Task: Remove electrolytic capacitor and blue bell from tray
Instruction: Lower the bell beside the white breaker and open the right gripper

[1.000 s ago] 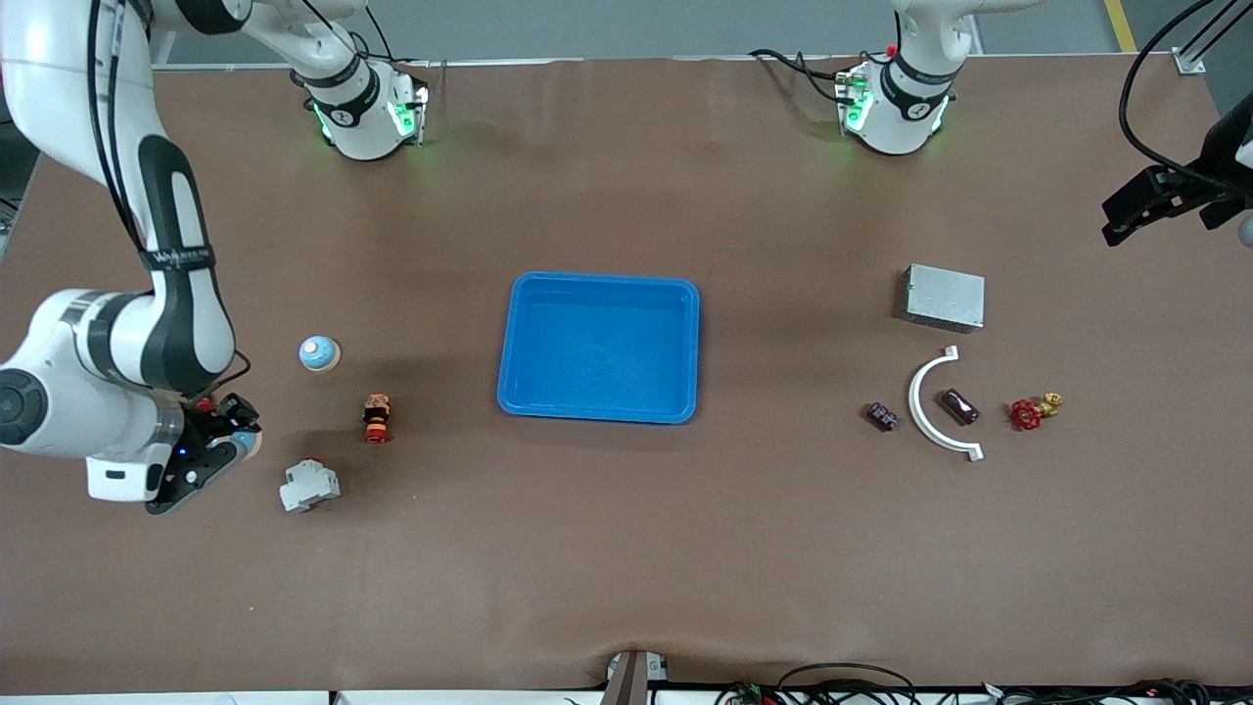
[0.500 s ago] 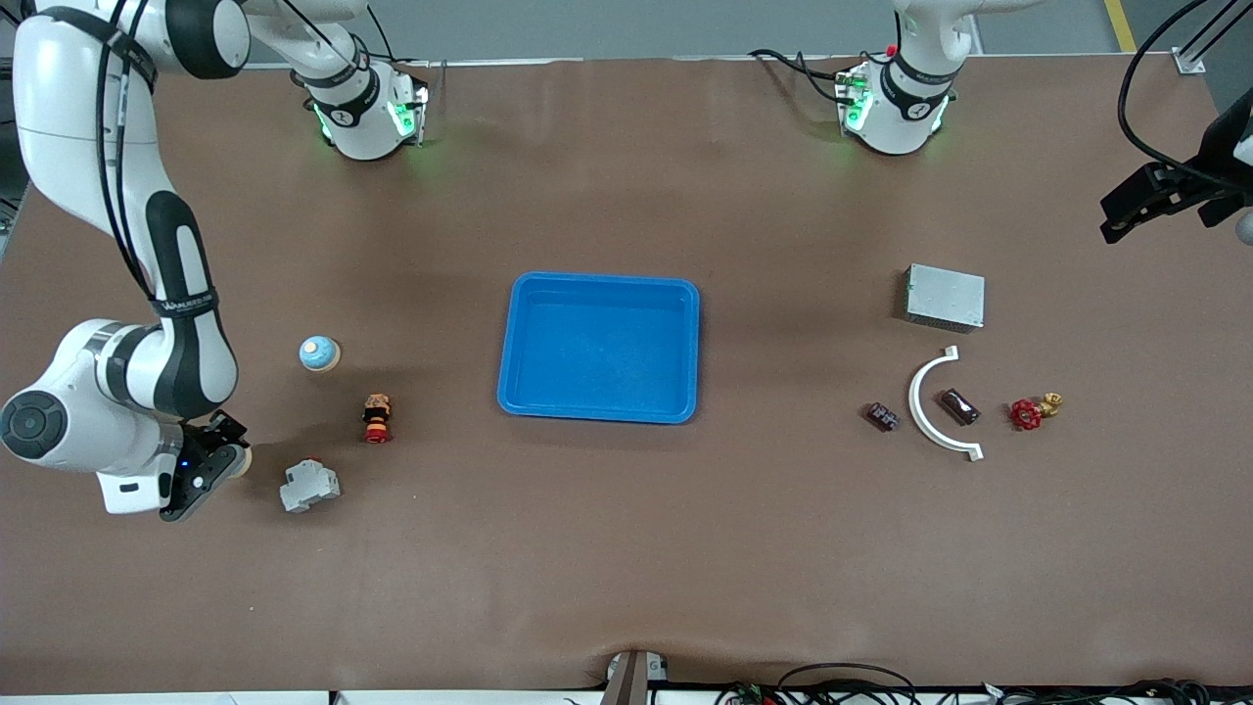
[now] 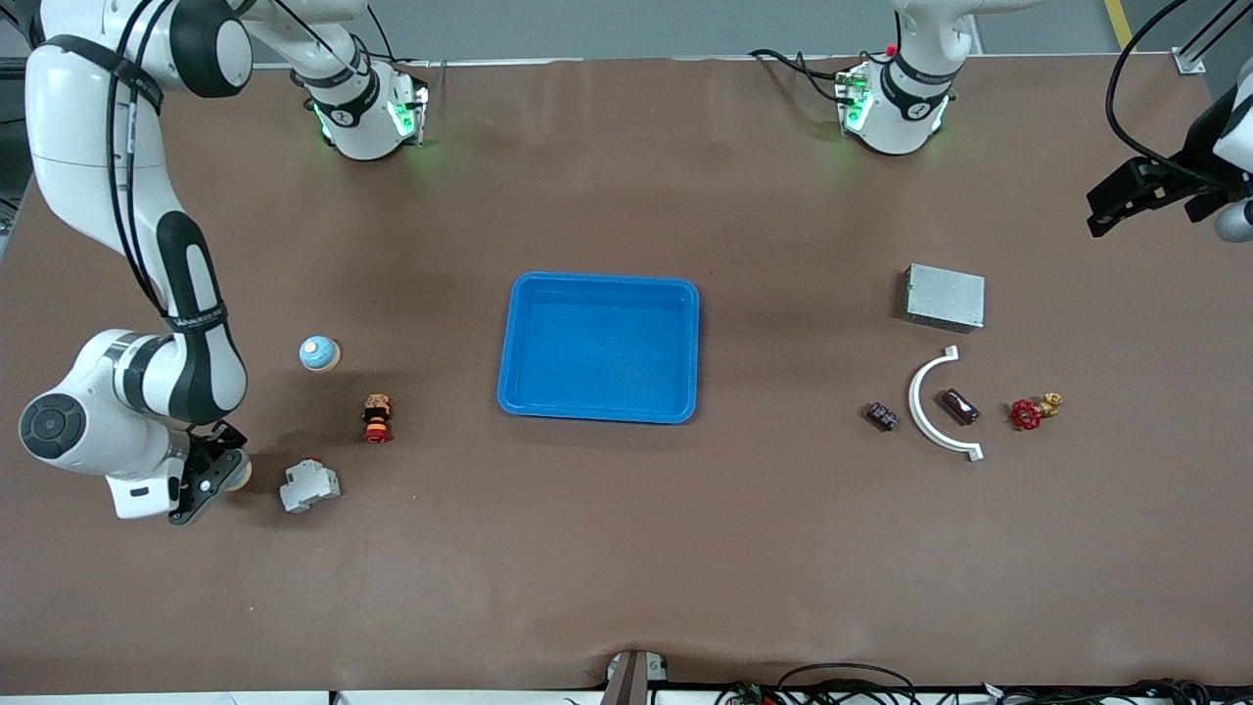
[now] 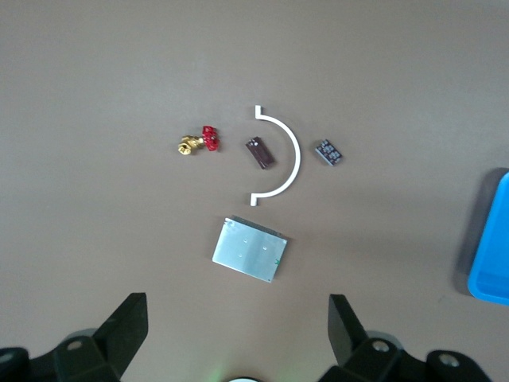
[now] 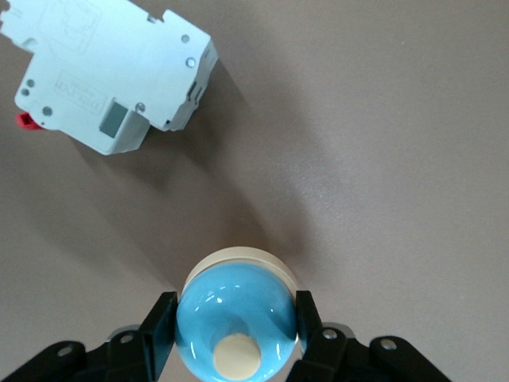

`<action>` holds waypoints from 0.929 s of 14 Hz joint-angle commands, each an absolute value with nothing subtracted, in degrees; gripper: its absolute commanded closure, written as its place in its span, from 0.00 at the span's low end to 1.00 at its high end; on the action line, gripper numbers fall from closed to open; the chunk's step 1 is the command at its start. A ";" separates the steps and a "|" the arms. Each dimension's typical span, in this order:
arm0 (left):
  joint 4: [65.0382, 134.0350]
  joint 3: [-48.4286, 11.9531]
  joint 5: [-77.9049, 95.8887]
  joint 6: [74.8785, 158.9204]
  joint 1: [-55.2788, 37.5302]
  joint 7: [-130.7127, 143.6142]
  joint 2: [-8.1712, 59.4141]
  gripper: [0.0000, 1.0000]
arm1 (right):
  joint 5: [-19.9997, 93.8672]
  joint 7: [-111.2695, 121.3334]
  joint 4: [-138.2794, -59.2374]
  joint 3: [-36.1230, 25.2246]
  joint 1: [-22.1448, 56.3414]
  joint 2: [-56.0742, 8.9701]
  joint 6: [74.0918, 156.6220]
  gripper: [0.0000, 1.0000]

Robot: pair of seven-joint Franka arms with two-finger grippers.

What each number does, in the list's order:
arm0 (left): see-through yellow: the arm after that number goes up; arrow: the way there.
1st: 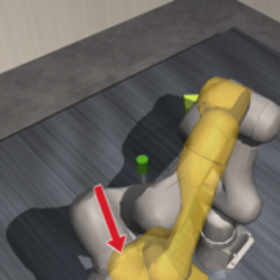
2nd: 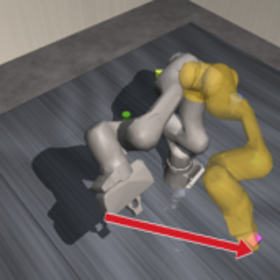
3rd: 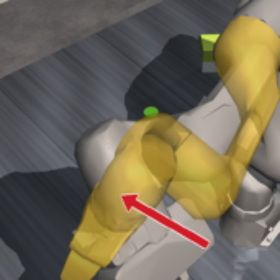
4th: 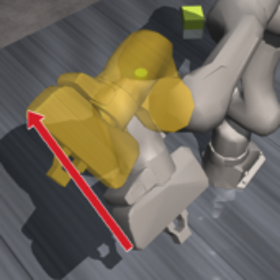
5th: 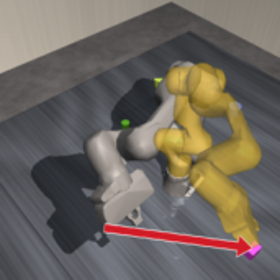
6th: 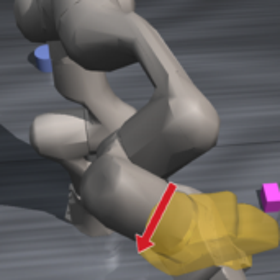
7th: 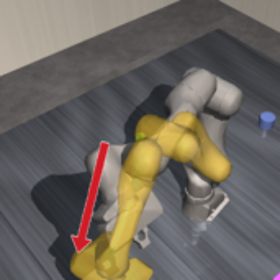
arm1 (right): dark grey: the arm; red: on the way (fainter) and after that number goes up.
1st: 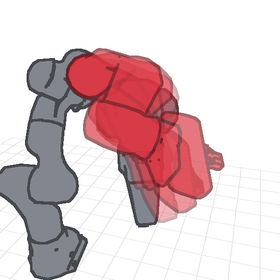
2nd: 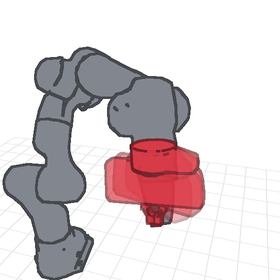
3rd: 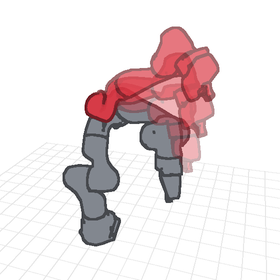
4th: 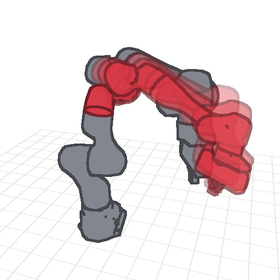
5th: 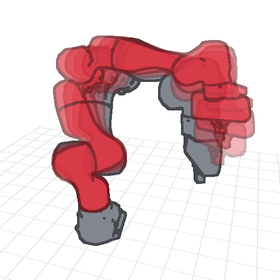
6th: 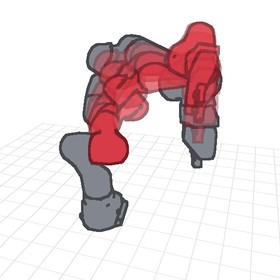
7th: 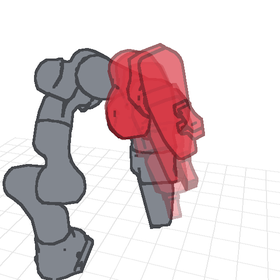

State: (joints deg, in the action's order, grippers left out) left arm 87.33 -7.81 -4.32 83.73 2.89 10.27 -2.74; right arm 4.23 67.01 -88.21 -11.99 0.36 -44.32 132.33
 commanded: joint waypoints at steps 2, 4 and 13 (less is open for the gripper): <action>86.66 -7.82 -1.85 82.62 3.25 9.05 -3.69 0.00 | 4.13 68.03 -87.19 -11.07 -0.88 -44.74 132.63 0.49; 86.66 -7.82 -1.85 82.62 3.25 9.05 -3.78 0.00 | 4.04 68.03 -87.10 -11.07 -0.79 -44.65 132.37 0.00; 85.34 -7.21 -1.93 82.62 3.43 9.05 -2.99 0.00 | 5.01 52.63 -79.80 -10.72 2.62 -39.30 103.66 0.00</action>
